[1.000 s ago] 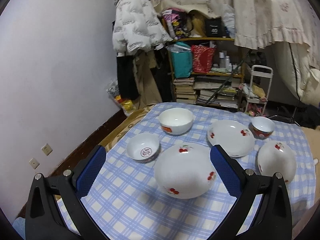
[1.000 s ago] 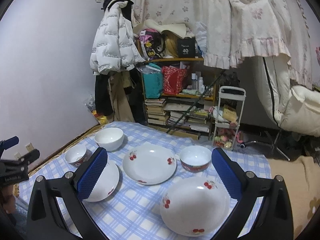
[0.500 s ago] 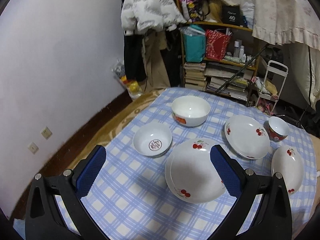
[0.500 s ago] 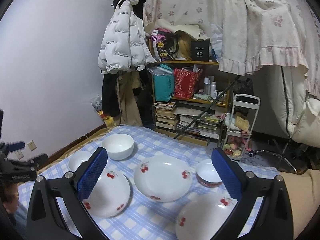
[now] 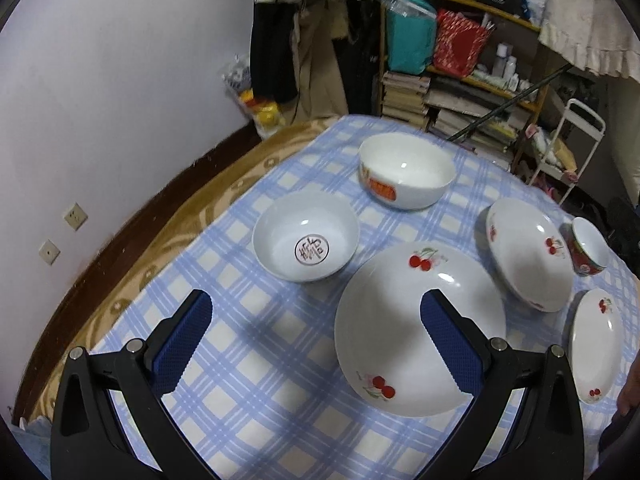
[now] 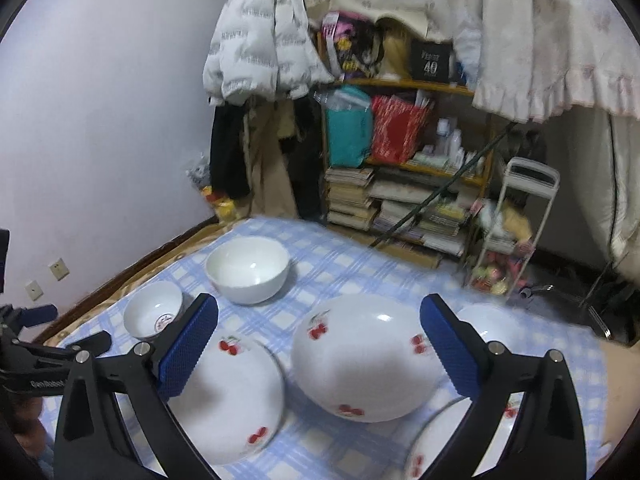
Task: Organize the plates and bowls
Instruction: 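Move both grippers down toward the rim of a large cherry-print plate, then close the left gripper on the plate rim while the right gripper grips it too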
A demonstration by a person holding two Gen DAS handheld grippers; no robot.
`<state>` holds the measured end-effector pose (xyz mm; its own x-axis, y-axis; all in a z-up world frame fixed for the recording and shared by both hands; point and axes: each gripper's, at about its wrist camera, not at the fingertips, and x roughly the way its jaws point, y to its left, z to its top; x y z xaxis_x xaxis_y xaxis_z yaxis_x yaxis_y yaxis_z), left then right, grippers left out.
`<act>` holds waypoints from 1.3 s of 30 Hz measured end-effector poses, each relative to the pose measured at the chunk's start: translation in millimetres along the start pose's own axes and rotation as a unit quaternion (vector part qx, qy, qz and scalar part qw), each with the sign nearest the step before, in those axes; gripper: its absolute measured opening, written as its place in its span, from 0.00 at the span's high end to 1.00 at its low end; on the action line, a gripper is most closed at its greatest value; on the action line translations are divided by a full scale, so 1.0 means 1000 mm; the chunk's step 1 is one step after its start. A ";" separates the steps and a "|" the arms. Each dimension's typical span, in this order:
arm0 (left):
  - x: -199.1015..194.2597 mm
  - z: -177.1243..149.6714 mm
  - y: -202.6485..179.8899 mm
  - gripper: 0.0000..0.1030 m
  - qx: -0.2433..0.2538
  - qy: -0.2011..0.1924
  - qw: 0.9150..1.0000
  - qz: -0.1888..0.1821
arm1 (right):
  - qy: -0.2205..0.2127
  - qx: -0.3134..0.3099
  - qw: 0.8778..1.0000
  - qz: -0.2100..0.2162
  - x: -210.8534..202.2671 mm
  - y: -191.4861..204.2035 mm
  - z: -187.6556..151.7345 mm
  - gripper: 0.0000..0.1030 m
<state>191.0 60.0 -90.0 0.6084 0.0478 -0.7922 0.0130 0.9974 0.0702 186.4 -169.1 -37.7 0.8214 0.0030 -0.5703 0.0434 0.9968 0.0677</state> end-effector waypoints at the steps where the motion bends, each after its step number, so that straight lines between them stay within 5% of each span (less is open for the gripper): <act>1: 0.006 -0.001 0.001 0.01 -0.001 0.006 1.000 -0.001 | 0.008 0.003 1.000 0.006 0.008 0.002 -0.002 0.00; 7: 0.044 -0.011 0.003 0.01 0.001 0.052 0.998 0.022 | 0.046 -0.014 0.999 0.016 0.048 0.015 -0.019 0.00; 16: 0.081 -0.019 0.006 0.01 -0.024 0.117 0.993 -0.023 | 0.113 -0.043 0.991 0.050 0.089 0.026 -0.048 0.32; 20: 0.090 -0.022 0.005 0.01 -0.022 0.137 0.990 -0.022 | 0.118 -0.047 0.991 0.043 0.094 0.025 -0.057 0.38; 23: 0.094 -0.023 0.005 0.01 -0.021 0.141 0.990 -0.018 | 0.133 -0.039 0.989 0.059 0.101 0.021 -0.061 0.52; 29: 0.100 -0.024 0.008 0.01 -0.031 0.153 0.987 -0.030 | 0.149 -0.045 0.986 0.065 0.109 0.023 -0.068 0.54; 32: 0.102 -0.024 0.010 0.07 -0.043 0.158 0.985 -0.050 | 0.157 -0.049 0.984 0.071 0.111 0.025 -0.071 0.72; 39: 0.108 -0.028 0.015 0.20 -0.073 0.175 0.979 -0.079 | 0.168 -0.056 0.982 0.069 0.116 0.027 -0.077 0.74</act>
<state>234.9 81.6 -191.6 0.2982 -0.1170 -0.9473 -0.0449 0.9896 -0.1364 239.5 -135.2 -165.1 0.5810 0.1468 -0.8006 -0.1339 0.9874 0.0839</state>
